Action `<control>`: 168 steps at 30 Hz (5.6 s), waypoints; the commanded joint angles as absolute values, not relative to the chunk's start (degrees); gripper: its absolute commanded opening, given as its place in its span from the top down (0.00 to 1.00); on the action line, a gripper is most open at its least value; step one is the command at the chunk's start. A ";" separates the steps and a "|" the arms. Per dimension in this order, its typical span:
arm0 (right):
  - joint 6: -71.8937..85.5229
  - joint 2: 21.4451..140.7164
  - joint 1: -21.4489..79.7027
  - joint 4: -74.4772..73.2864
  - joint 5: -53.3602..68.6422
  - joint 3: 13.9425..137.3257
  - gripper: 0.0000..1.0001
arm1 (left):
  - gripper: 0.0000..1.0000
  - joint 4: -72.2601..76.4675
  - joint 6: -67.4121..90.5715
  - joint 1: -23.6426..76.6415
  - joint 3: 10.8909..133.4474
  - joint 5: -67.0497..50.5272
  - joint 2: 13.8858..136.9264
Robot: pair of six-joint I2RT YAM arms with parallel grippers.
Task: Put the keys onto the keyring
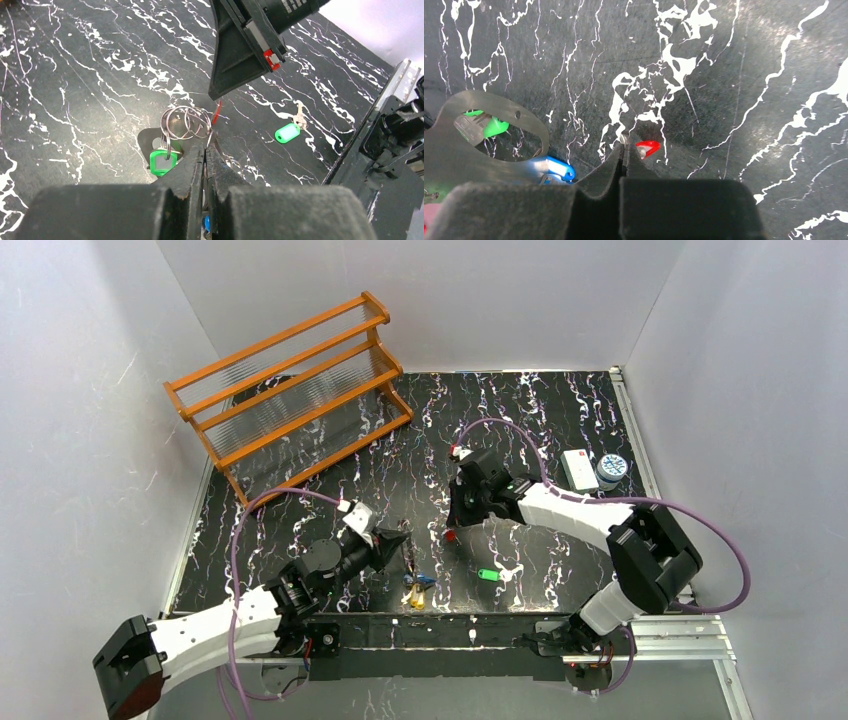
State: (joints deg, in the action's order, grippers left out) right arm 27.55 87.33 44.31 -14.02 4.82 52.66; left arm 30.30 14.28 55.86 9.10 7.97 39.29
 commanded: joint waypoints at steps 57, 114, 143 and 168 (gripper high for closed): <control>9.84 66.09 44.04 10.87 34.03 38.96 0.99 | 1.00 35.55 11.51 56.00 10.29 -2.05 38.71; 12.15 65.03 48.13 23.70 36.05 34.43 0.99 | 1.00 42.17 16.40 56.04 5.27 -2.81 36.77; 10.63 70.40 50.46 27.69 33.41 34.21 0.99 | 1.00 44.07 18.63 55.99 5.19 -2.20 38.74; 12.25 67.45 50.50 27.53 23.70 29.75 0.99 | 1.00 46.29 19.95 56.01 4.59 -2.55 37.71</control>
